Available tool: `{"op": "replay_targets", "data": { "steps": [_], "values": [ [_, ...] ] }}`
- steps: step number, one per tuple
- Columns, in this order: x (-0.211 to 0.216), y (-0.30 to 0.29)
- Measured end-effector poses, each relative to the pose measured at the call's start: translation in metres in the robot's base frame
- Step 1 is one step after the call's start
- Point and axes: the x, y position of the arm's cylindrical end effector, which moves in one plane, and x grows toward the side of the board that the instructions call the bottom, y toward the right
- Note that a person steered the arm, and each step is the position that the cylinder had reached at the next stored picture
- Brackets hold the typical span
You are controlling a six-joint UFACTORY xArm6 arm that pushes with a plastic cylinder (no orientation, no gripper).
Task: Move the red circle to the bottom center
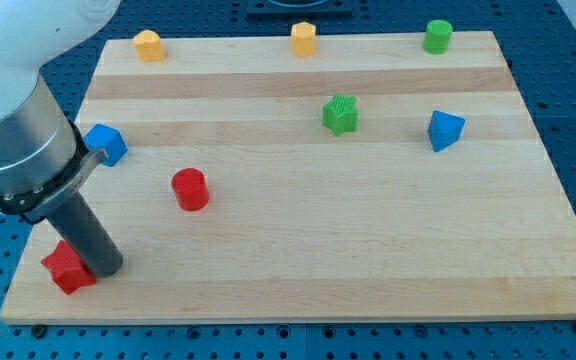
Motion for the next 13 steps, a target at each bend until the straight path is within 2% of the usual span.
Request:
{"op": "replay_targets", "data": {
  "steps": [1, 2, 3, 4, 5, 6, 7, 8, 9, 10, 12, 13],
  "values": [
    [0.000, 0.051],
    [-0.011, 0.131],
    [-0.050, 0.171],
    [-0.114, 0.167],
    [-0.152, 0.122],
    [-0.146, 0.071],
    [-0.115, 0.044],
    [-0.091, 0.075],
    [-0.080, 0.148],
    [-0.077, 0.170],
    [-0.104, 0.139],
    [-0.097, 0.136]
  ]
}}
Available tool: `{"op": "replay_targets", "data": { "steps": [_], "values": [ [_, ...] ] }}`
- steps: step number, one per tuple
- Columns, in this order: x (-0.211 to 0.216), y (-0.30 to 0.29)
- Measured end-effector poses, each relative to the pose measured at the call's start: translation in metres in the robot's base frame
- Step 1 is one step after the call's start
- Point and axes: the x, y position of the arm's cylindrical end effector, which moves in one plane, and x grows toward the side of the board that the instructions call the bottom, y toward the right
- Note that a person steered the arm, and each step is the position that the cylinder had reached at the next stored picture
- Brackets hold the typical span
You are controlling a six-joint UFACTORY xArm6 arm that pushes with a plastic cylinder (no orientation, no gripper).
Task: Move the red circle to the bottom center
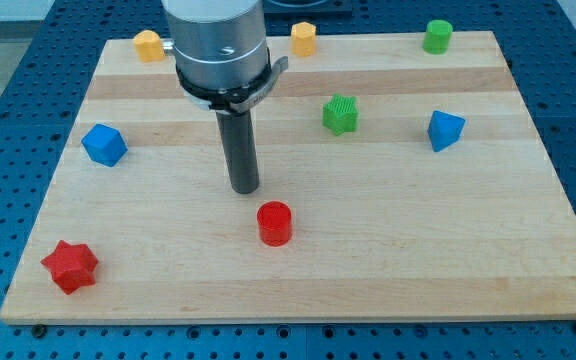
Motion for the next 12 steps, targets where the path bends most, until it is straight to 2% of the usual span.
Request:
{"op": "replay_targets", "data": {
  "steps": [1, 2, 3, 4, 7, 9, 10, 12],
  "values": [
    [0.020, 0.000],
    [0.024, -0.005],
    [0.008, -0.028],
    [0.022, -0.032],
    [0.057, 0.056],
    [0.024, 0.080],
    [0.030, 0.100],
    [0.051, 0.102]
  ]
}}
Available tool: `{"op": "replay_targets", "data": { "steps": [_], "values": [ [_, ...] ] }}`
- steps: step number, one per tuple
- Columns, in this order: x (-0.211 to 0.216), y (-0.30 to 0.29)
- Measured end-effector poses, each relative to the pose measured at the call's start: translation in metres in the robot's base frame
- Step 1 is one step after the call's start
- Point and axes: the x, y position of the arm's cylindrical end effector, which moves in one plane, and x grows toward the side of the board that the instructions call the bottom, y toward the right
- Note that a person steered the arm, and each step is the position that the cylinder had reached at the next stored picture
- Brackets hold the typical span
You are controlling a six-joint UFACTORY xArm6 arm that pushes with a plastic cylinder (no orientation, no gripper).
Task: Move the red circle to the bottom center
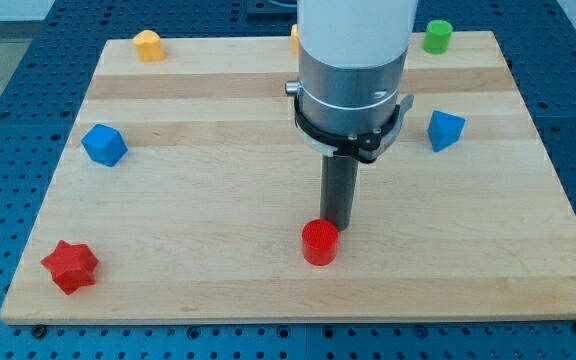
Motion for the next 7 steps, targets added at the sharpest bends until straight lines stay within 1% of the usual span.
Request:
{"op": "replay_targets", "data": {
  "steps": [1, 2, 3, 4, 5, 6, 7],
  "values": [
    [0.016, 0.000],
    [0.014, 0.000],
    [-0.011, 0.000],
    [-0.025, 0.000],
    [-0.027, 0.000],
    [-0.037, -0.016],
    [-0.057, -0.074]
  ]
}}
